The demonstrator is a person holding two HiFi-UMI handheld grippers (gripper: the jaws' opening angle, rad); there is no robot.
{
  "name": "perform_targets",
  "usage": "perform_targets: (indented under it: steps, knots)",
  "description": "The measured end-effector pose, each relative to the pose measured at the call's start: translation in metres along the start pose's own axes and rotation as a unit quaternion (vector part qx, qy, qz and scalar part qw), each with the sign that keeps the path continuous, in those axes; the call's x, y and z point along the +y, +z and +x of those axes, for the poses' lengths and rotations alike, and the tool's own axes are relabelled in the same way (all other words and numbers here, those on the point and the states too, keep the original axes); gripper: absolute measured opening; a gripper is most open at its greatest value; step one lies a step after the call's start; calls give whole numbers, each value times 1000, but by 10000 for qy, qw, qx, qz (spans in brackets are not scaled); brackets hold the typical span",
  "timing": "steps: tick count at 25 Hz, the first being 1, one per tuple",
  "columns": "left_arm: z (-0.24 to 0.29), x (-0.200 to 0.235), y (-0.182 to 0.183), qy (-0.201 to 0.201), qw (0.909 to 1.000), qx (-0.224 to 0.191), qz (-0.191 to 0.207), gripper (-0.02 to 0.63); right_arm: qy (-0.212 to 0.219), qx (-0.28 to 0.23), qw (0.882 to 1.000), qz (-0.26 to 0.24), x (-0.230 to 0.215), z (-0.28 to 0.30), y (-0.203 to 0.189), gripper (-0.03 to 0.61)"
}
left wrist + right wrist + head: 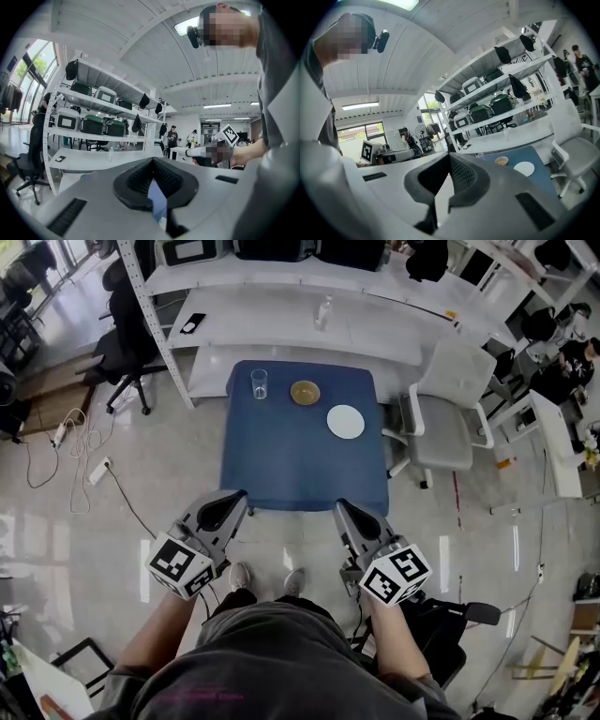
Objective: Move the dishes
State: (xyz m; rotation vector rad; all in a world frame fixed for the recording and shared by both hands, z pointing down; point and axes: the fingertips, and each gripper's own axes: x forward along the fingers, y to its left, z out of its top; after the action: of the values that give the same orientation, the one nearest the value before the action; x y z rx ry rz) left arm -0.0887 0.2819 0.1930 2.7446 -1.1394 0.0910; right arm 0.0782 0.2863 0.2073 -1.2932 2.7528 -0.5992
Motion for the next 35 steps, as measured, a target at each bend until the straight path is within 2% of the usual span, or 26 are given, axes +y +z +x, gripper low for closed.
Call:
perform_targets:
  steps: [17,30,35]
  knots:
    - [46,-40,16,88,9996,-87,270,4,98,-151,9998,-14,-42,-33,23,2]
    - [59,-44,22,-96,9995,-128,259,160,43,-264,9996,-20,-48,-32,31,2]
    - [67,-44,20,-100,9996,-92,249,198,56,-247,9997,-13,-56,-29,30,2]
